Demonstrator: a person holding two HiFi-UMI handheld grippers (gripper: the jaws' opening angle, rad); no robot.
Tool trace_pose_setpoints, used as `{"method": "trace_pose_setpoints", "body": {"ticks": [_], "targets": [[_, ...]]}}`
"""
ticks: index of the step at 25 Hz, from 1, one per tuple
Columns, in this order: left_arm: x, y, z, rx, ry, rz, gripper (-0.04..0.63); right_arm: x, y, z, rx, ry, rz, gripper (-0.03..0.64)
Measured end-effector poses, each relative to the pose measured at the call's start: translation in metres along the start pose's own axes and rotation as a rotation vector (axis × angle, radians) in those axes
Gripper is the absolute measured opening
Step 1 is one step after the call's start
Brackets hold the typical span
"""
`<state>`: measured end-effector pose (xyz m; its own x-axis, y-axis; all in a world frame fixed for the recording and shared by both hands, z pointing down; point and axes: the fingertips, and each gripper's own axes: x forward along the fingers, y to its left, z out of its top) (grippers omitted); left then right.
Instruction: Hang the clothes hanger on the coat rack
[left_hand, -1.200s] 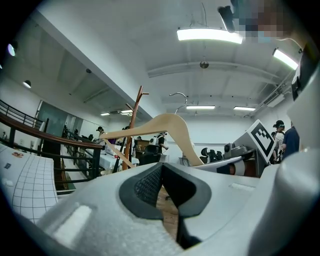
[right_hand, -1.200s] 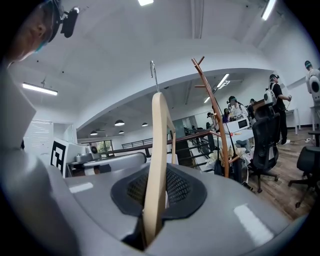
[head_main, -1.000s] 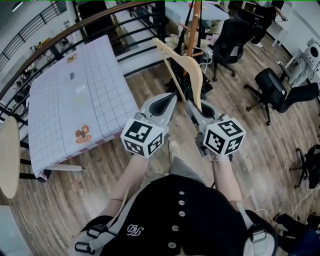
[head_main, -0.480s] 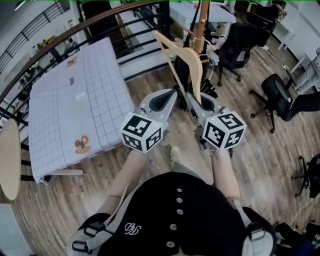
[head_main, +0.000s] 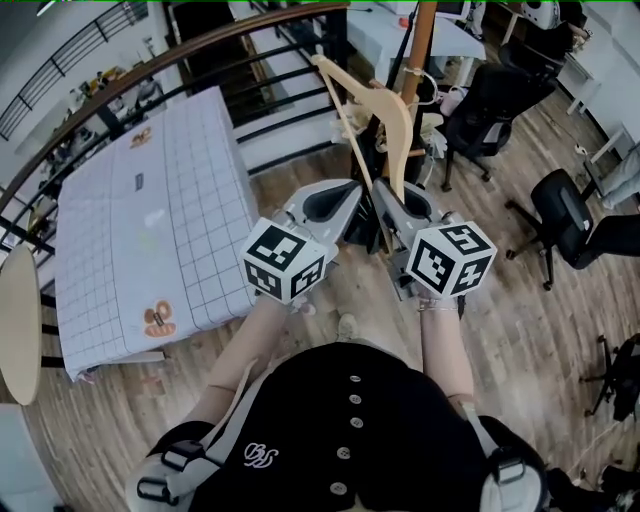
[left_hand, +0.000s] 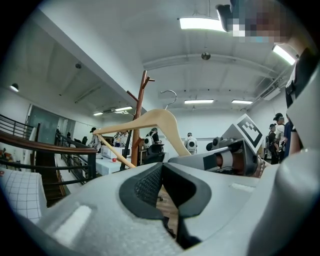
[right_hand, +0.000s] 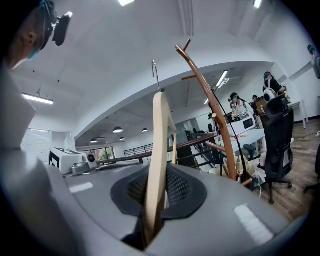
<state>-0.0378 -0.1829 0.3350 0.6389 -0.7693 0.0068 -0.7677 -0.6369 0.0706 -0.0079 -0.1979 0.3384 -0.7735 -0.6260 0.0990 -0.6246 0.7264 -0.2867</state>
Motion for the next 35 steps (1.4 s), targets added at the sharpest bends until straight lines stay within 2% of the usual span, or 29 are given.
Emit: {"method": "trace_pose_setpoints", "body": {"ticks": [6,12,17,25,35], "targets": [[0.032,0.032,0.019,0.011,-0.052,0.037,-0.002,0.027,-0.027,0.018,-0.03,0.014,0.006,0.031],[0.064,0.048,0.022,0.028,-0.065,0.03,-0.002,0.044,-0.049,0.037,-0.083,0.006,0.033,0.031],[0.083,0.057,0.024,0.02,-0.087,0.026,-0.002,0.051,-0.063,0.054,-0.062,-0.026,0.051,0.031],[0.096,0.066,0.027,0.0,-0.112,0.047,-0.002,0.058,-0.074,0.061,-0.109,-0.004,0.046,0.031],[0.104,0.068,0.036,0.003,-0.12,0.017,-0.002,0.067,-0.077,0.064,-0.093,-0.003,0.008,0.031]]}}
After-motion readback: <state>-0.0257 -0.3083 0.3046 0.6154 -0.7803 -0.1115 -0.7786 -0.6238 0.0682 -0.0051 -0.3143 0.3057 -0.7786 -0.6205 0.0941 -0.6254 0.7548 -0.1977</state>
